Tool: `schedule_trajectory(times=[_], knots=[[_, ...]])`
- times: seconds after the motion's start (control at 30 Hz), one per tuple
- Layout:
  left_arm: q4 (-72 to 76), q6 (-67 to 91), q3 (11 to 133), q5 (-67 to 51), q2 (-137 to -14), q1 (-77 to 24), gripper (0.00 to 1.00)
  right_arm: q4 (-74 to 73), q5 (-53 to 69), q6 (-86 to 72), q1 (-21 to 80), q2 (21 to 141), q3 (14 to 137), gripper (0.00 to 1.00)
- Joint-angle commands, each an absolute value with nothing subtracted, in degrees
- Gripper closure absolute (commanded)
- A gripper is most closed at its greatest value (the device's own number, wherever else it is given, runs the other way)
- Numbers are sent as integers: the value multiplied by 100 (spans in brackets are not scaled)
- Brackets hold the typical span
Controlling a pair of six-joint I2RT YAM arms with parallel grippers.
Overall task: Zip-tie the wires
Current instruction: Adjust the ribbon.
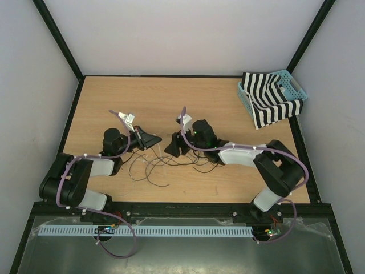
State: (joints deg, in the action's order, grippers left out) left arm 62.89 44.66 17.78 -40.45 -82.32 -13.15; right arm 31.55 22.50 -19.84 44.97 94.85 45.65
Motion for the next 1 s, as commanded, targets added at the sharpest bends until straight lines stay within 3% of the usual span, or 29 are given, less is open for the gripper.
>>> schedule_trajectory(times=[0.0,0.57,0.97], knots=[[6844,3797,1676,-3804,-8187,-1379,100,3244,2021,-1843,4290,8856,4023,35],[6915,2237,3217,-4762,-8618,-1044,100,2325,420,-1340,4204,6730,2823,22],[6802,2813,4184,-5124,-8843,-458,100,2093,344,-1283,4089,6356,2610,22]])
